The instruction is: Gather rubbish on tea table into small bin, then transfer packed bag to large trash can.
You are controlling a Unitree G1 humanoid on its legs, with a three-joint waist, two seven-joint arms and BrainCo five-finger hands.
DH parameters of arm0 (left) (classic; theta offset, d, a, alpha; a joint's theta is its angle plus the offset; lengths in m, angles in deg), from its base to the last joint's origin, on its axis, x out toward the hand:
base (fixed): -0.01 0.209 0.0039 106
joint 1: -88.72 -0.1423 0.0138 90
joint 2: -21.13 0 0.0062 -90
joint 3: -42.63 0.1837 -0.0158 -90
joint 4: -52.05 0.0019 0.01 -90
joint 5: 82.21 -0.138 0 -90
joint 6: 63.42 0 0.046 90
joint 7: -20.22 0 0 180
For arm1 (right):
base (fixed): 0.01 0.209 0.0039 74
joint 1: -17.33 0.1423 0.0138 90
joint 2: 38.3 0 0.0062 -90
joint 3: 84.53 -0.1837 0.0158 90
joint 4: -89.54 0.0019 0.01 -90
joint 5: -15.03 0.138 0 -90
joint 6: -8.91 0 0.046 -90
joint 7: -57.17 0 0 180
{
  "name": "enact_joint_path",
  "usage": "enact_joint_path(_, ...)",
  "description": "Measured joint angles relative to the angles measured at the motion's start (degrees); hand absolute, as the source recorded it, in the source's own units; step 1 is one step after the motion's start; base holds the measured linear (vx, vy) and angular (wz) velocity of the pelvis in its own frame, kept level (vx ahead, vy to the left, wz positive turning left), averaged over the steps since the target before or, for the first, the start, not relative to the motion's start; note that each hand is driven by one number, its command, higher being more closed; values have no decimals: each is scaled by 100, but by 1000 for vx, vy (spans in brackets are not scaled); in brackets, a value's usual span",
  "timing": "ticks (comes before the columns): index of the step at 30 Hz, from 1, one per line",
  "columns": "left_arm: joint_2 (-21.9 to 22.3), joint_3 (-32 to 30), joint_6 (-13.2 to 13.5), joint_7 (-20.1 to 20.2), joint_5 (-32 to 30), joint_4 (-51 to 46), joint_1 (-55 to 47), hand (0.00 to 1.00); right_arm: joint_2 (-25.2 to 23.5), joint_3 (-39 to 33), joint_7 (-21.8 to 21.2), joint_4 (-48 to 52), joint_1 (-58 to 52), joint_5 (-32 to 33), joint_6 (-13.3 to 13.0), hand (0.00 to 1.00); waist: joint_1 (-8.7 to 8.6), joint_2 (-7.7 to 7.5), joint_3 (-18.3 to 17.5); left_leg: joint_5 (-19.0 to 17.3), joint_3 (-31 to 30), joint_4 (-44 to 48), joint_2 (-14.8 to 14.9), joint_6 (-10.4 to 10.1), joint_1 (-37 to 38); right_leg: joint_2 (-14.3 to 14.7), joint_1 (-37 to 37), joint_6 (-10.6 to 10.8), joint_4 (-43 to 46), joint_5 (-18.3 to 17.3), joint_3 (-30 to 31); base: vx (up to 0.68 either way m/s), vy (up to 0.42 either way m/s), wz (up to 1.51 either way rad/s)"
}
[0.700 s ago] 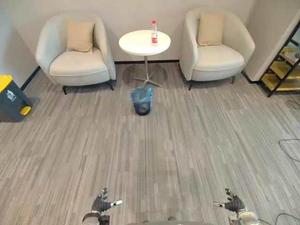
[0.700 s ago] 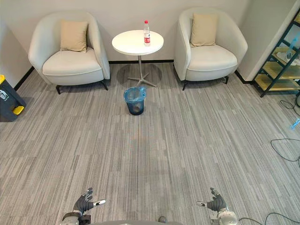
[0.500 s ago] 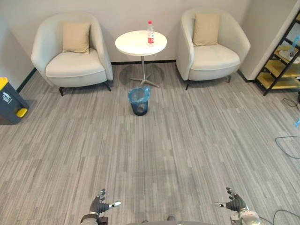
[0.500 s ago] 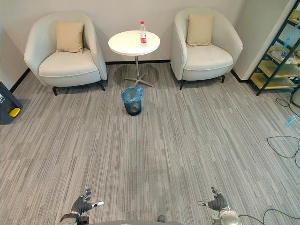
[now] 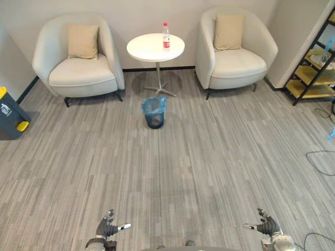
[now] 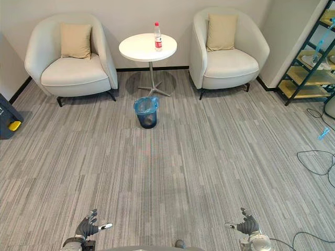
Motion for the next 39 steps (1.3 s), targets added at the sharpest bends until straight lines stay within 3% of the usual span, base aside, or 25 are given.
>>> enact_joint_path(2,53,0,-3,-4,11,-5,13,0,1,-31,9,-6,124,132,9,0,6,56,36,-223,78,429,25,26,-282,13,-181,62,158,-74,70,-17,26,-21)
enact_joint_path(5,141,1,-18,-7,123,-139,5,0,-15,-43,40,-5,292,310,12,0,15,105,138,-611,241,963,57,38,-578,37,-627,129,990,-513,186,-21,34,-26)
enact_joint_path(6,142,3,-30,-7,140,-286,-9,0,-60,-47,78,-3,344,363,14,0,27,101,188,-816,308,1241,46,68,-660,18,-892,244,1555,-834,220,-22,51,-25)
enact_joint_path(7,125,20,-51,-9,176,-416,1,0,-120,-46,117,0,364,400,14,0,19,43,247,-984,346,1497,39,107,-731,-19,-1118,526,2107,-1133,210,17,51,-24)
enact_joint_path(9,85,83,-52,-15,231,-534,26,0,-220,-43,116,5,425,447,15,0,28,53,305,-1137,431,1600,53,252,-681,-102,-1421,808,2827,-1297,52,79,16,-27)
enact_joint_path(11,49,160,-97,-20,234,-563,103,0,-327,20,111,4,465,543,35,0,23,42,467,-1303,586,1523,138,223,-381,-349,-1793,672,3334,-1477,-598,176,-4,-42)
enact_joint_path(14,14,214,-124,-21,274,-575,197,0,-316,27,113,5,528,548,34,0,-29,143,549,-1458,696,1333,412,12,-43,-403,-2182,644,2645,-1340,-1098,352,-20,-35)
enact_joint_path(16,-1,225,-123,-35,337,-573,389,0,-283,20,113,6,533,548,35,0,-162,68,626,-1443,688,1043,534,-130,289,-416,-2374,588,1963,-720,-1223,560,-115,15)
enact_joint_path(17,-11,302,-119,-53,334,-571,457,0,-258,11,122,37,529,549,39,0,-262,56,629,-1381,593,724,609,-291,581,-400,-2423,501,1675,-5,-1245,601,-164,34)
enact_joint_path(18,-8,337,-119,-50,330,-561,485,0,-247,8,124,84,526,549,40,0,-304,12,603,-1371,561,708,642,-344,645,-393,-2382,255,1735,272,-1303,604,-179,23)
enact_joint_path(19,57,341,-119,-48,330,-533,568,0,-225,-5,129,207,525,549,40,0,-308,69,588,-1323,500,850,775,-439,624,-316,-2417,-20,1964,65,-1406,451,-178,5)
enact_joint_path(21,113,327,-117,-54,329,-517,694,0,-246,0,119,466,539,549,23,0,-318,148,625,-1076,320,2301,946,-726,105,-167,-2235,-216,2142,-384,-1460,617,-261,-8)
enact_joint_path(22,195,308,-117,-99,329,-506,690,0,-250,53,124,509,538,550,27,0,-269,274,700,-476,223,3946,1162,-568,-517,28,-1754,-307,1923,-533,-1445,585,-225,-17)
enact_joint_path(24,249,324,-117,-136,328,-482,607,0,-329,260,148,525,544,629,28,0,-126,299,770,-525,231,5888,1431,-322,-1279,275,-988,-447,1581,-678,-1235,622,-188,-48)
enact_joint_path(25,274,338,-123,-139,330,-477,593,0,-461,302,161,576,573,779,28,0,43,169,858,-644,286,6440,1347,-153,-1811,287,-413,-517,1306,-723,-1029,652,-171,-61)
enact_joint_path(27,287,380,-117,-142,332,-530,536,0,-526,300,196,681,596,851,11,0,175,82,887,-698,432,6170,1148,-69,-2336,217,68,-530,931,-791,-852,474,-90,-46)
enact_joint_path(29,335,439,-113,-141,332,-671,459,0,-472,274,241,673,676,893,3,0,302,75,887,-714,640,5018,914,-46,-2834,155,446,-440,600,-915,-597,454,-19,-55)
enact_joint_path(31,468,426,-109,-135,335,-766,282,0,-420,258,247,632,764,890,7,0,444,97,892,-449,900,2637,516,-352,-2993,-2,881,-326,308,-1120,-333,602,84,-55)
enact_joint_path(32,503,426,-110,-136,337,-785,236,0,-396,258,247,606,757,887,6,0,471,136,868,-276,951,2013,465,-461,-2982,-5,994,-302,223,-1148,-253,730,158,-58)
enact_joint_path(33,548,414,-108,-138,339,-855,128,0,-339,270,245,580,744,887,10,0,557,210,815,24,1040,1171,395,-546,-2962,30,1179,-250,53,-1230,-135,615,160,-62)
enact_joint_path(34,544,388,-114,-139,338,-847,120,0,-338,274,249,548,748,886,11,0,632,232,797,439,1021,1183,381,-388,-2950,-3,1299,-196,38,-1324,-17,666,184,-68)
enact_joint_path(35,583,207,-114,-147,340,-846,52,0,-346,362,238,481,756,873,16,0,659,120,724,923,1011,1313,271,87,-2949,-89,1327,-41,295,-1462,55,695,205,-33)
enact_joint_path(36,599,132,-106,-158,340,-849,52,0,-376,395,234,433,746,853,17,0,615,34,638,919,1011,1500,188,465,-2915,-239,1031,293,1149,-1654,51,576,165,-10)
enact_joint_path(37,588,128,-106,-159,340,-848,52,0,-402,395,233,382,735,827,17,0,605,-35,649,784,1025,1638,140,630,-2855,-286,778,407,1845,-1687,65,688,174,18)
enact_joint_path(39,460,178,-119,-161,344,-771,62,0,-567,406,227,338,579,767,21,0,442,-236,669,128,754,1998,-80,663,-2332,-362,-247,1843,4889,-839,90,786,151,65)
